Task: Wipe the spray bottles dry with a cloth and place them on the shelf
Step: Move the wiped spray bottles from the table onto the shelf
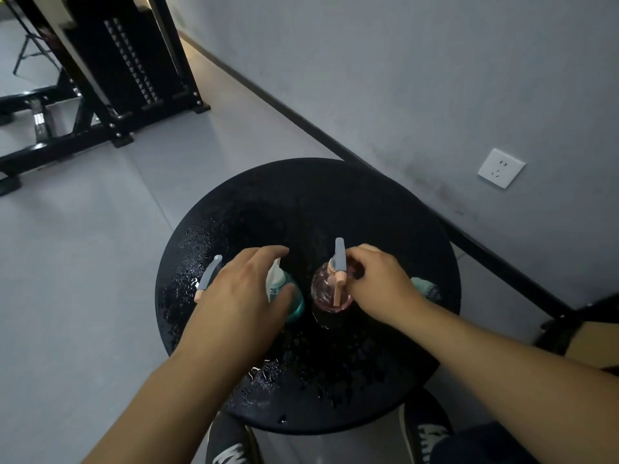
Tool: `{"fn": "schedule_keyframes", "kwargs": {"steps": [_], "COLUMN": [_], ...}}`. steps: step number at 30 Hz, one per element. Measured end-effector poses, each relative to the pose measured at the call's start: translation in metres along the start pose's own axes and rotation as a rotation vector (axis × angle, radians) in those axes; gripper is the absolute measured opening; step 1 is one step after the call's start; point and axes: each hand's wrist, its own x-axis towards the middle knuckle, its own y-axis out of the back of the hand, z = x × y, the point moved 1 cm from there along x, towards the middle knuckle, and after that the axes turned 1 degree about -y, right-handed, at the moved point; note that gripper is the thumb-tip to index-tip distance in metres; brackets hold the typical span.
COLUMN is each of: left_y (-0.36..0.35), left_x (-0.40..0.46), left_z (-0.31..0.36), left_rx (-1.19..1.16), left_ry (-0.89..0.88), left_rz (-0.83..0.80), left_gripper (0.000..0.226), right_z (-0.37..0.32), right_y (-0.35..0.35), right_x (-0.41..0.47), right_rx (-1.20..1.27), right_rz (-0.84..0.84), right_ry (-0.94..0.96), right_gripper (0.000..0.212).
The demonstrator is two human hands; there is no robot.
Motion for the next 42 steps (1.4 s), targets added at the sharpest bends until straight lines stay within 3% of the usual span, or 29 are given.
{"fn": "schedule_keyframes", "kwargs": {"steps": [14, 23, 31, 38, 42], "left_y": [0.025, 0.043, 0.029, -0.009, -0.037], "left_x": [-0.032, -0.063, -0.089, -0.116, -0.126], "left_z": [0.061, 0.144, 0.234, 0.312, 0.351], "left_rx": [0.037, 0.035, -0.010, -0.069, -0.085], "left_ry": [-0.071, -0.257, -0.444, -0.617, -0.688], "left_rz": [0.062, 0.091, 0.080, -0.024, -0.095], "left_gripper": [0.064, 0.065, 0.063, 0.065, 0.066], "right_z": [-0.030, -0.025, 0.014, 0.070, 0.105], "right_y": [0.097, 0.187, 0.257, 0.301, 0.323], "right_x": [-0.085, -0.170, -0.260, -0.336, -0.370], "right_rx": [-0.046, 0.019, 0.007, -0.011, -0.006], "right_rz": [0.134, 0.319, 0.480, 0.612, 0.682], "right_ry": [0.093, 0.101, 0.029, -0.116, -0.209], "right_gripper": [0.019, 0.024, 0.017, 0.032, 0.029]}}
